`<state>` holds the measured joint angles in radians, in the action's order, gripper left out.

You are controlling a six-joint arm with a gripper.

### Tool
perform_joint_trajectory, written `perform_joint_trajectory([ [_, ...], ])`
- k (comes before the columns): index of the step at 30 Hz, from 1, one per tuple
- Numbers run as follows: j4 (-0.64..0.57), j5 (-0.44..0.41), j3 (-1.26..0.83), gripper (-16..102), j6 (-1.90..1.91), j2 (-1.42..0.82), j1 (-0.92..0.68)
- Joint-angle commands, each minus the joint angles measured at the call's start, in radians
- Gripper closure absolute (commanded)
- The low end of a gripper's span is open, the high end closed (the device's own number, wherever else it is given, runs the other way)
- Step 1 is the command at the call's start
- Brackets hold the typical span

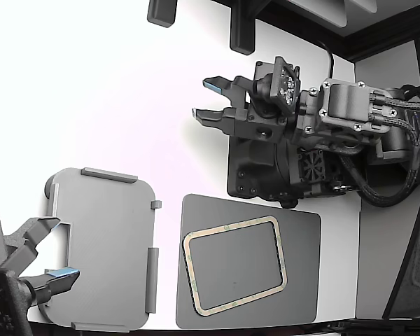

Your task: Move top rectangular frame to the holder.

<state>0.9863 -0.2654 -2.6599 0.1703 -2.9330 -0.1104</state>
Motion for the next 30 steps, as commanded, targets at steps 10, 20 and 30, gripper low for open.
perform_joint_trajectory([
  [10,-0.021,0.252,0.021,-14,-0.077,-0.021,0.221],
  [20,-0.012,0.225,0.055,-14,-0.063,-0.021,0.213],
  [30,-0.003,0.143,0.224,-14,-0.040,0.143,0.051],
])
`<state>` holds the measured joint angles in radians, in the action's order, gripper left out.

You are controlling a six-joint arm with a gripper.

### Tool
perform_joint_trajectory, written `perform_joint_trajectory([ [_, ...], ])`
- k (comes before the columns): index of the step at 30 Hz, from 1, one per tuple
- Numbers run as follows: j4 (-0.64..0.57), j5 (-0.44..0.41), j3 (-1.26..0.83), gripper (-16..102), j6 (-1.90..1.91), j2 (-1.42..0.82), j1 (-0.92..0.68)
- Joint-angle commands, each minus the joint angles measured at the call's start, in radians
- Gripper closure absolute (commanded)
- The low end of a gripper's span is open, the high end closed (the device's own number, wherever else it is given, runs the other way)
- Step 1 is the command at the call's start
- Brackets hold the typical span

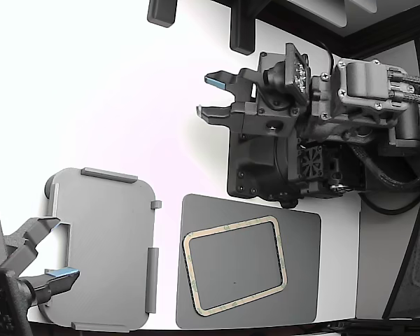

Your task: Move top rectangular frame to the holder.

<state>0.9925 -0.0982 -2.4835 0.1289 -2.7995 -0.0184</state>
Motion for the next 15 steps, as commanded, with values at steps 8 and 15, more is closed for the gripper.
perform_joint_trajectory([
  [8,0.129,-0.173,0.230,-11,-0.101,0.193,-0.344],
  [15,0.279,-0.170,0.454,-14,-0.236,0.402,-0.518],
])
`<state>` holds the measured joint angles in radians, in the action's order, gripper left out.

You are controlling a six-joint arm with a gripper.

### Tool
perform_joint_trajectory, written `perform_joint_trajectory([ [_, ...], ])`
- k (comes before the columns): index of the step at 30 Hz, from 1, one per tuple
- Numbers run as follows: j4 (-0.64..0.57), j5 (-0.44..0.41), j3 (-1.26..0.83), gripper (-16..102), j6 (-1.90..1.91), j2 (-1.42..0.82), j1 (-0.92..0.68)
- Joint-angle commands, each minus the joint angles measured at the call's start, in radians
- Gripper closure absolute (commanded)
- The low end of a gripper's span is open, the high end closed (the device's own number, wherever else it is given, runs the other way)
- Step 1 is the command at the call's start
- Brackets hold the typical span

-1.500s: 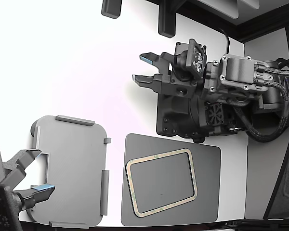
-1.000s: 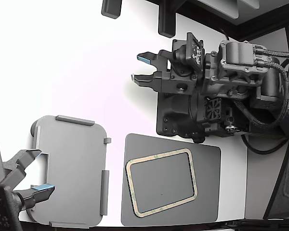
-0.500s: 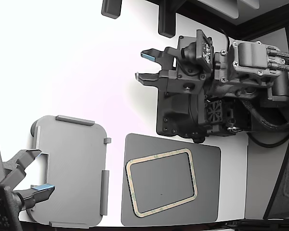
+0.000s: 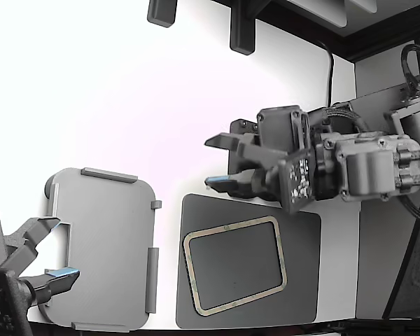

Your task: Move top rectangular frame to the holder.

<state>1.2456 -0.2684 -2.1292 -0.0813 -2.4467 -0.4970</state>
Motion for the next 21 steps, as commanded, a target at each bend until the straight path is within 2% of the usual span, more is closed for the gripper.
perform_joint_trajectory([
  [1,0.034,0.008,0.123,-14,-0.041,0.077,-0.060],
  [7,0.052,0.074,0.198,-10,-0.218,0.222,-0.167],
  [10,0.069,0.067,0.232,-10,-0.284,0.298,-0.249],
  [14,0.086,0.092,0.267,4,-0.328,0.374,-0.305],
  [19,0.187,0.109,0.367,-8,-0.486,0.540,-0.371],
  [21,0.244,0.112,0.428,-8,-0.540,0.621,-0.388],
])
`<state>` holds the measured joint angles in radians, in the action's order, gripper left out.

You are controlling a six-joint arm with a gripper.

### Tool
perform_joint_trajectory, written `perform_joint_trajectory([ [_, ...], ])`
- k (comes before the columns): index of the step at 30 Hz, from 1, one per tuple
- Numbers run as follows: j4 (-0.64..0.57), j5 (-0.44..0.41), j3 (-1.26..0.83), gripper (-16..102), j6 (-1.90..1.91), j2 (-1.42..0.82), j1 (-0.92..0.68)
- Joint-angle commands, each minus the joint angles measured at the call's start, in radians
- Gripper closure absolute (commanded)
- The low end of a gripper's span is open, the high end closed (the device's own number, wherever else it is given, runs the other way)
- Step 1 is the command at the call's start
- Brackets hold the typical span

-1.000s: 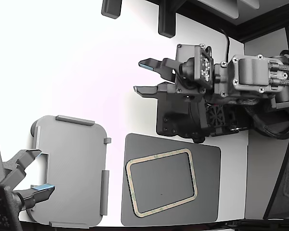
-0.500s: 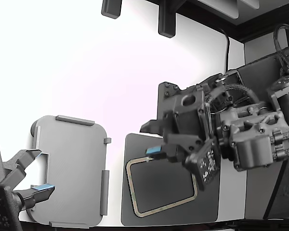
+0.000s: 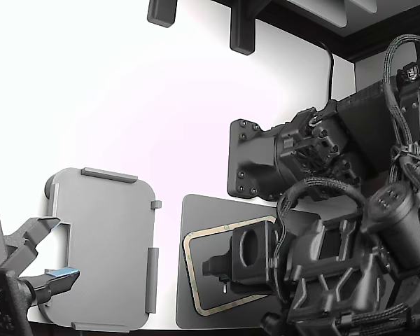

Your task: Move top rectangular frame to the holder.

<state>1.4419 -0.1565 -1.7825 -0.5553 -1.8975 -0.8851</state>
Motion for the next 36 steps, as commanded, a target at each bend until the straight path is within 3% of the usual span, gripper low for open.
perform_joint_trajectory([
  [1,0.066,0.003,0.106,-9,-0.083,0.106,-0.008],
  [9,0.106,0.097,0.258,-9,-0.193,0.321,-0.032],
  [20,0.150,0.118,0.331,3,-0.244,0.440,-0.074],
  [36,0.014,0.127,0.224,9,-0.275,0.471,-0.075],
])
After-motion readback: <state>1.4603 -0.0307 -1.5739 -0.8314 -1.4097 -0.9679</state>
